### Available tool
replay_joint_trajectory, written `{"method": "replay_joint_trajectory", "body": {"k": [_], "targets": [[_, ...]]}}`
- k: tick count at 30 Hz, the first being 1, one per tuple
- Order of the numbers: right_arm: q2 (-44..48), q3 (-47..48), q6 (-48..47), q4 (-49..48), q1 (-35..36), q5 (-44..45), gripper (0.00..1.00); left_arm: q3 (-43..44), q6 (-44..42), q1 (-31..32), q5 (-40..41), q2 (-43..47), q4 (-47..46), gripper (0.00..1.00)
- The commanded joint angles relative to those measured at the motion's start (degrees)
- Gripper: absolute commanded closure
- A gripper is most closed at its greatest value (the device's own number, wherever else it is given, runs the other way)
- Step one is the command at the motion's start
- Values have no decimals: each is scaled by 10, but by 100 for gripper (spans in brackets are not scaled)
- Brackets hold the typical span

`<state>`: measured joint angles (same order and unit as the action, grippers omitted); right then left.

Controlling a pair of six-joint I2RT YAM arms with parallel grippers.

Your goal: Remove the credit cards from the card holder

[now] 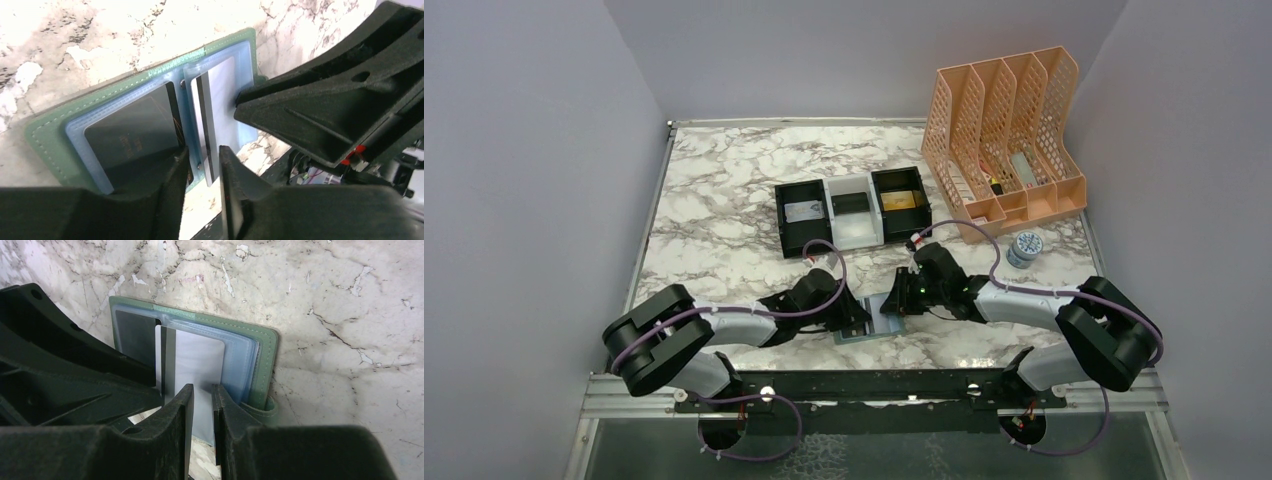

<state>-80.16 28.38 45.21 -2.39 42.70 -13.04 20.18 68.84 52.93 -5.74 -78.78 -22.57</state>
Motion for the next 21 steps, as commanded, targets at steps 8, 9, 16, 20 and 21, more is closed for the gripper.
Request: {"method": "replay_joint_trajectory", "body": {"k": [8, 9, 16, 20, 21], "targets": [[-3, -13, -7, 24, 0, 37, 79, 5, -1, -3, 18, -2, -22, 96], [-3, -15, -5, 23, 0, 38, 79, -2, 2, -2, 23, 7, -22, 97], [-7, -16, -5, 21, 0, 41, 79, -48, 20, -2, 51, 73, -21, 100], [-7, -12, -6, 22, 0, 38, 79, -62, 29, -2, 57, 89, -22, 100], [-5, -11, -7, 22, 0, 35, 79, -61, 29, -3, 57, 89, -22, 100]]}}
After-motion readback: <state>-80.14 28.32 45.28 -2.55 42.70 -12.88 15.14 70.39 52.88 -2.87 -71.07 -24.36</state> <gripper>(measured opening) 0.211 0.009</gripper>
